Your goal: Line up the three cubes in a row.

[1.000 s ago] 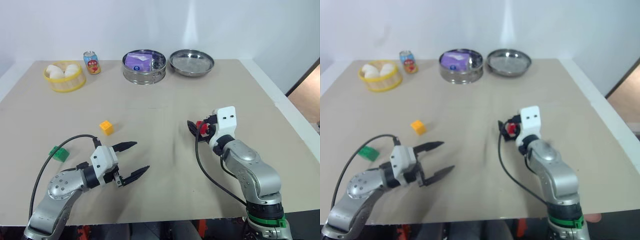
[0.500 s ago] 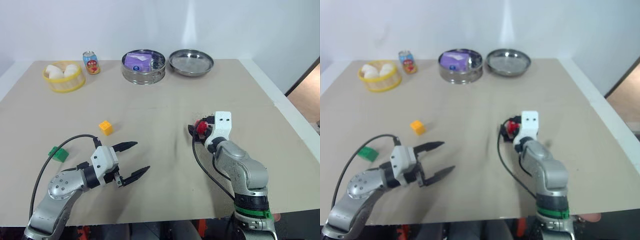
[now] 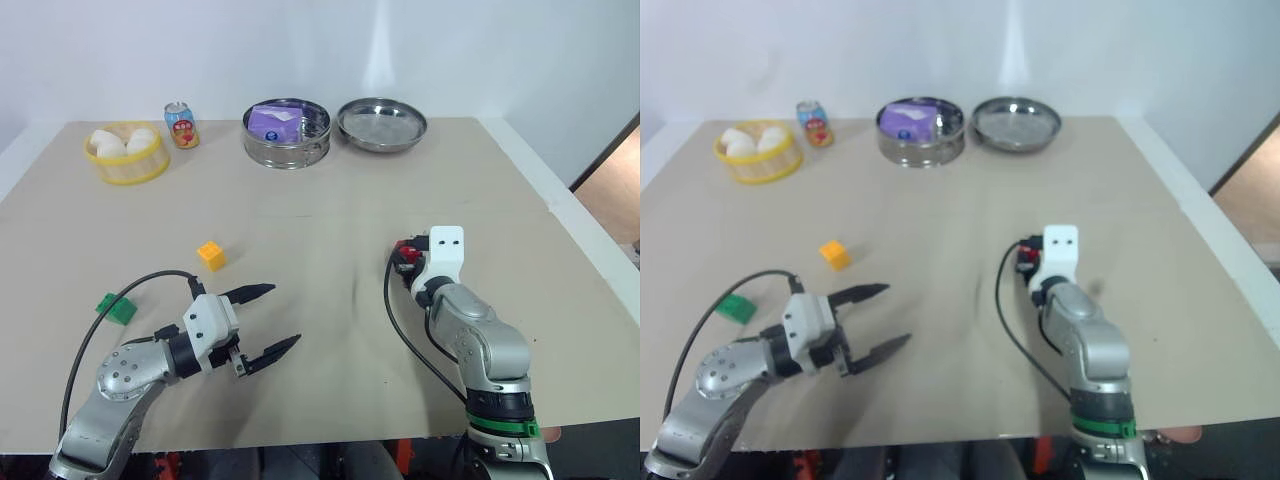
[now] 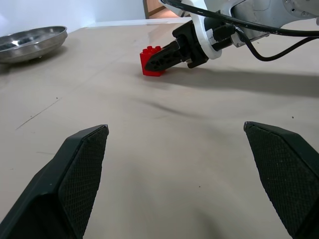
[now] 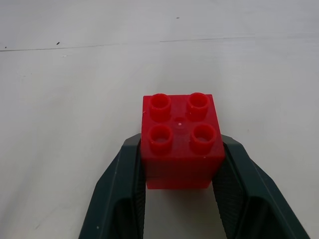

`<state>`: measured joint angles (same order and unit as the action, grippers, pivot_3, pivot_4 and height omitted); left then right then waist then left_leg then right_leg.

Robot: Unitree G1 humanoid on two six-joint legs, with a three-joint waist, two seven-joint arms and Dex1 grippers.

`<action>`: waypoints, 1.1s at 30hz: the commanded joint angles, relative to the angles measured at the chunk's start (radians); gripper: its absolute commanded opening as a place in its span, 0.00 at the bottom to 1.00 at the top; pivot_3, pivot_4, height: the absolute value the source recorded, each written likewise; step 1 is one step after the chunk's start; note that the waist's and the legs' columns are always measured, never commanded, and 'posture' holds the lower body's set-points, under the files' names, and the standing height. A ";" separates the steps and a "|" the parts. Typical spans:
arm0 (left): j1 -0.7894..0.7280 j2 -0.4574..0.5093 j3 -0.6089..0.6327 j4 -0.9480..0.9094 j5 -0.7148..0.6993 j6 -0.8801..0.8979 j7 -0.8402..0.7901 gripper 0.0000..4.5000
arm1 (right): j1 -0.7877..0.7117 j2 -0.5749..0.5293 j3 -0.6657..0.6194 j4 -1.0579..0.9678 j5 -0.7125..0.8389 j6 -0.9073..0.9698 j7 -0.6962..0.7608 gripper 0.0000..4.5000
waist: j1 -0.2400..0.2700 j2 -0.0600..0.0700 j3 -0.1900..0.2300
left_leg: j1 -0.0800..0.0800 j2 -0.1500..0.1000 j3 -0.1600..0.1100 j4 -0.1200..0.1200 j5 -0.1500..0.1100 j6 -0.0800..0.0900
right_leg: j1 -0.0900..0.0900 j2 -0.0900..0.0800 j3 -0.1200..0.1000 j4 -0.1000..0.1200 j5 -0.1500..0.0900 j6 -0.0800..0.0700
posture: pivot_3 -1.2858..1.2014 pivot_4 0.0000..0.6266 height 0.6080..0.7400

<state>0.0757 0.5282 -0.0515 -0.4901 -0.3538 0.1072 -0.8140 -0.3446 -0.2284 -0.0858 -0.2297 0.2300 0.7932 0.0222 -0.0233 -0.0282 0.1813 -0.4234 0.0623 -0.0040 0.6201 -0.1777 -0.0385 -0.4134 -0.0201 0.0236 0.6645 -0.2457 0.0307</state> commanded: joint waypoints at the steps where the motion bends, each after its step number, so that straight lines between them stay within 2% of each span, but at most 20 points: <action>1: -0.001 0.001 -0.004 -0.033 -0.003 -0.020 -0.001 1.00 | 0.001 -0.039 0.013 -0.054 -0.006 -0.025 0.053 0.28 | 0.000 0.000 0.000 | 0.000 0.000 0.000 0.000 0.000 0.000 | 0.000 0.000 0.000 0.000 0.000 0.000 | 0.52 0.24 1.00; 5: -0.001 0.000 -0.007 -0.034 -0.002 -0.019 0.000 1.00 | 0.004 -0.044 0.017 -0.061 -0.006 -0.029 0.067 0.28 | 0.000 0.000 0.000 | 0.000 0.000 0.000 0.000 0.000 0.000 | 0.000 0.000 0.000 0.000 0.000 0.000 | 0.52 0.24 1.00; 7: 0.002 -0.001 -0.007 -0.037 -0.002 -0.018 0.002 1.00 | 0.002 -0.076 0.052 -0.102 -0.003 -0.030 0.119 0.28 | 0.000 0.000 0.000 | 0.000 0.000 0.000 0.000 0.000 0.000 | 0.000 0.000 0.000 0.000 0.000 0.000 | 0.52 0.24 1.00; 15: 0.057 0.016 0.023 -0.057 -0.014 -0.015 0.005 1.00 | -0.137 -0.251 0.159 -0.203 0.148 0.017 0.495 0.28 | -0.001 0.000 0.000 | -0.001 0.001 0.002 0.000 0.000 0.000 | -0.002 0.001 0.002 0.000 0.000 0.000 | 0.52 0.24 1.00; 18: 0.066 0.023 0.038 -0.053 -0.013 -0.017 0.005 1.00 | -0.197 -0.338 0.217 -0.156 0.171 -0.013 0.681 0.28 | 0.000 0.001 0.000 | -0.001 0.001 0.002 -0.001 0.000 0.000 | -0.003 0.001 0.002 0.000 0.001 0.000 | 0.52 0.24 1.00; 23: 0.093 0.021 0.048 -0.075 -0.008 -0.017 0.021 1.00 | -0.321 -0.467 0.367 0.000 0.099 -0.176 1.006 0.28 | 0.000 0.000 0.000 | -0.001 0.002 0.002 0.000 0.000 0.000 | -0.003 0.002 0.002 0.000 0.000 -0.001 | 0.52 0.24 1.00; 33: 0.124 0.029 0.061 -0.098 -0.021 -0.009 0.024 1.00 | -0.410 -0.501 0.508 0.165 0.036 -0.364 1.302 0.28 | -0.001 0.000 0.000 | -0.001 0.002 0.004 -0.001 0.000 0.000 | -0.005 0.002 0.003 0.000 0.001 -0.001 | 0.52 0.24 1.00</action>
<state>0.1886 0.5444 -0.0188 -0.5326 -0.3545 0.1069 -0.7929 -0.7004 -0.7138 0.3365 -0.1471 0.2969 0.5628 1.1097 -0.0239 -0.0278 0.1817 -0.4246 0.0642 -0.0005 0.6194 -0.1778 -0.0385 -0.4181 -0.0180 0.0264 0.6649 -0.2449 0.0292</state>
